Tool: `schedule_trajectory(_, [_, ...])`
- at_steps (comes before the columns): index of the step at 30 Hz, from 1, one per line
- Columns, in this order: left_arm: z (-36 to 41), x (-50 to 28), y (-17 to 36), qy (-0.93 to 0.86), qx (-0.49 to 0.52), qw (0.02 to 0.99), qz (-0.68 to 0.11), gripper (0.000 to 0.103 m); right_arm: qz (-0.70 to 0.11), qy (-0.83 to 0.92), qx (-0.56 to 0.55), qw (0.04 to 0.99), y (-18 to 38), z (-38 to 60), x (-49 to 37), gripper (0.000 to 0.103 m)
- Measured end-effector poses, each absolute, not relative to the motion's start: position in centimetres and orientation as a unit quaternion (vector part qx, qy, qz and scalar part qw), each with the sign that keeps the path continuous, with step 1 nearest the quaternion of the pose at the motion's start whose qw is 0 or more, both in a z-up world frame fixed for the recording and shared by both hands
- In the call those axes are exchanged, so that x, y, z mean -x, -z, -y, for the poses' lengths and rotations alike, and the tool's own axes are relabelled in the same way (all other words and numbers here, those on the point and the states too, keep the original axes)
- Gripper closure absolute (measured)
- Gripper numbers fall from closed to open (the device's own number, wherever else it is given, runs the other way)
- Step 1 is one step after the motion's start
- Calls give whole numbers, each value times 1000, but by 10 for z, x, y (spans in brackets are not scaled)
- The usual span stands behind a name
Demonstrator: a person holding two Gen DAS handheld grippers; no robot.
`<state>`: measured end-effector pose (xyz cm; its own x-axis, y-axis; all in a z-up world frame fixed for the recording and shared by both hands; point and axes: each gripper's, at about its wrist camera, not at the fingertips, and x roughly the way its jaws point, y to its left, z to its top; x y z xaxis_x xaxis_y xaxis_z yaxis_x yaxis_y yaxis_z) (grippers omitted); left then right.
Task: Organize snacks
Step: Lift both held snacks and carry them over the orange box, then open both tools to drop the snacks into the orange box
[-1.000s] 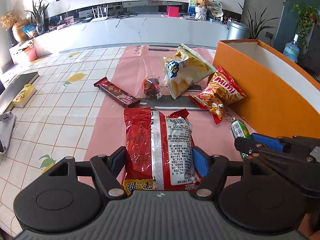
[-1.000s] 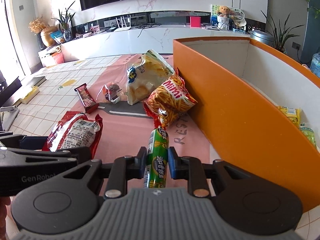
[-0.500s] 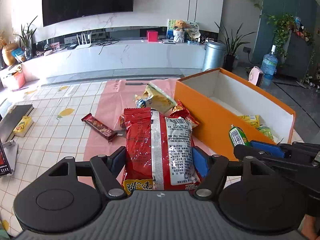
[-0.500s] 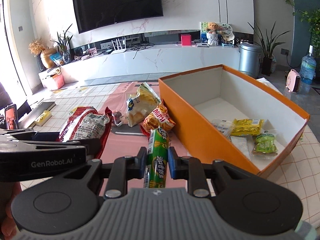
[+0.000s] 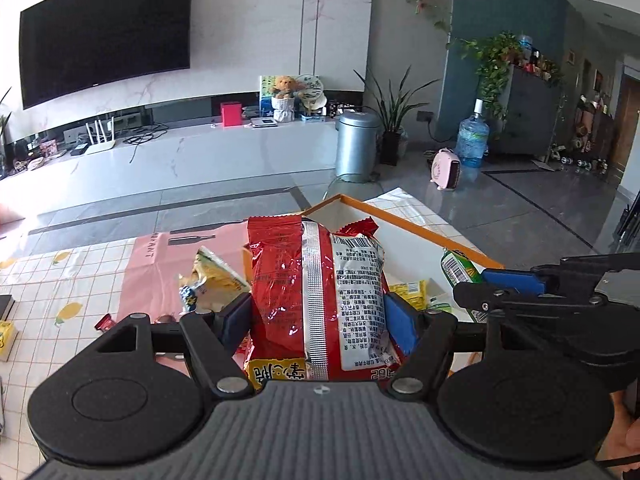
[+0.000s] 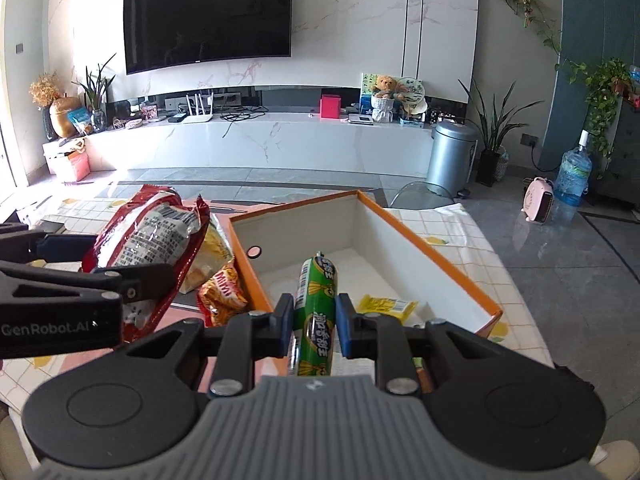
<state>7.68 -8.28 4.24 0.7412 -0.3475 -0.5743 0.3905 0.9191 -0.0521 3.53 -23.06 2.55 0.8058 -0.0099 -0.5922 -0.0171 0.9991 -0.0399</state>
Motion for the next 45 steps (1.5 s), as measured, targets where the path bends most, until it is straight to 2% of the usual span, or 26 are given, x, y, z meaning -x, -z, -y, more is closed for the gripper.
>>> schedule_trajectory(10, [137, -127, -35, 260, -61, 906, -329, 22, -380, 28, 66, 922, -6, 284, -95, 84])
schedule_trajectory(24, [179, -190, 24, 285, -125, 855, -415, 22, -483, 0, 98, 870, 58, 302, -171, 84])
schedule_trajectory(45, [197, -213, 62, 270, -186, 812, -484, 23, -552, -30, 82, 829, 108, 306, -194, 84])
